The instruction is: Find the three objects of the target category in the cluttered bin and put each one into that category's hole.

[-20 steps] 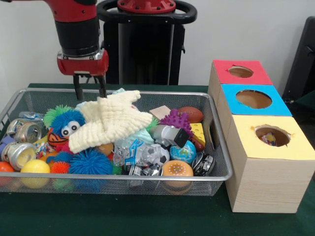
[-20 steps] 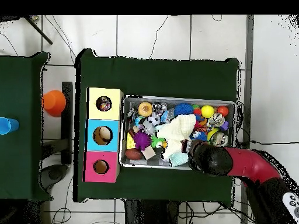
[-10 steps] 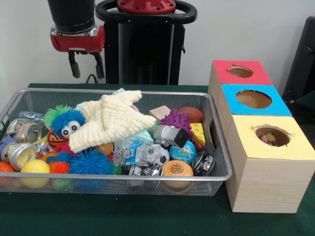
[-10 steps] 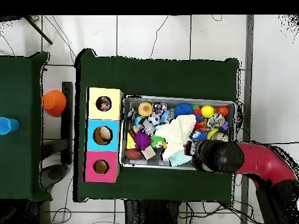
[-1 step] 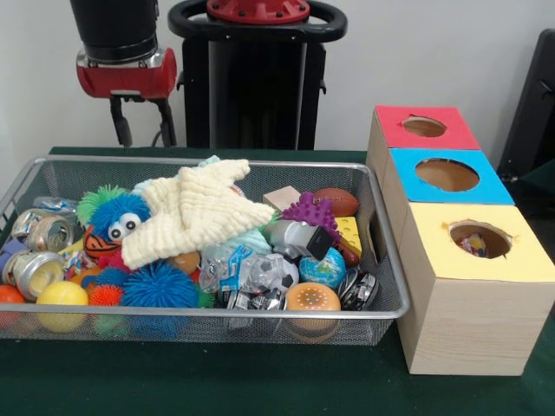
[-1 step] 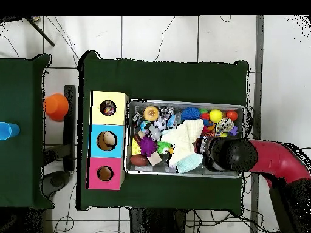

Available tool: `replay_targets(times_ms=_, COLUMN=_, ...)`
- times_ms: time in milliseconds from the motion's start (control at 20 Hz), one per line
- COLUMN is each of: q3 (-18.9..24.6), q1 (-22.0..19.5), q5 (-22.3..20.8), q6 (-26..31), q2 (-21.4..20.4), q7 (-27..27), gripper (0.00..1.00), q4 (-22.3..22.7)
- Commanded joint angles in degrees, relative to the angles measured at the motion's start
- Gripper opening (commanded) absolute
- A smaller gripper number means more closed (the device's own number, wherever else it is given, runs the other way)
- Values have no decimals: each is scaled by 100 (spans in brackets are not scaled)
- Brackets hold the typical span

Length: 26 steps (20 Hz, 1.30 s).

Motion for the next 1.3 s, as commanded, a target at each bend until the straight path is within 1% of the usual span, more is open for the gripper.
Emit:
replay_targets(times_ms=50, q3=500, q1=-57, q5=-491, q6=-66, q2=524, q7=-1643, gripper=100, q4=-783)
replay_targets(times_ms=250, q3=590, q1=-70, q5=-606, q6=-54, q2=695, q7=-1707, gripper=100, q4=-1054)
replay_targets(times_ms=400, q3=686, q1=-116, q5=-701, q6=-104, q2=759, q7=-1776, gripper=100, q4=-1179)
replay_targets(times_ms=600, q3=824, q1=-212, q5=-813, q6=-177, q2=838, q7=-1859, gripper=100, q4=-1262)
replay_targets(times_ms=850, q3=858, q1=-330, q5=-940, q6=-264, q2=950, q7=-1779, gripper=100, q4=-1261)
replay_targets(times_ms=900, q3=839, q1=-335, q5=-971, q6=-234, q2=1023, q7=-1767, gripper=100, q4=-1316)
replay_targets(times_ms=1050, q3=873, q1=-451, q5=-1129, q6=-279, q2=1394, q7=-1953, gripper=100, q4=-1551)
replay_targets(times_ms=1150, q3=917, q1=-513, q5=-1192, q6=-238, q2=1569, q7=-2099, gripper=100, q4=-1699)
replay_targets(times_ms=1300, q3=965, q1=-579, q5=-1280, q6=-216, q2=1679, q7=-2166, gripper=100, q4=-1755)
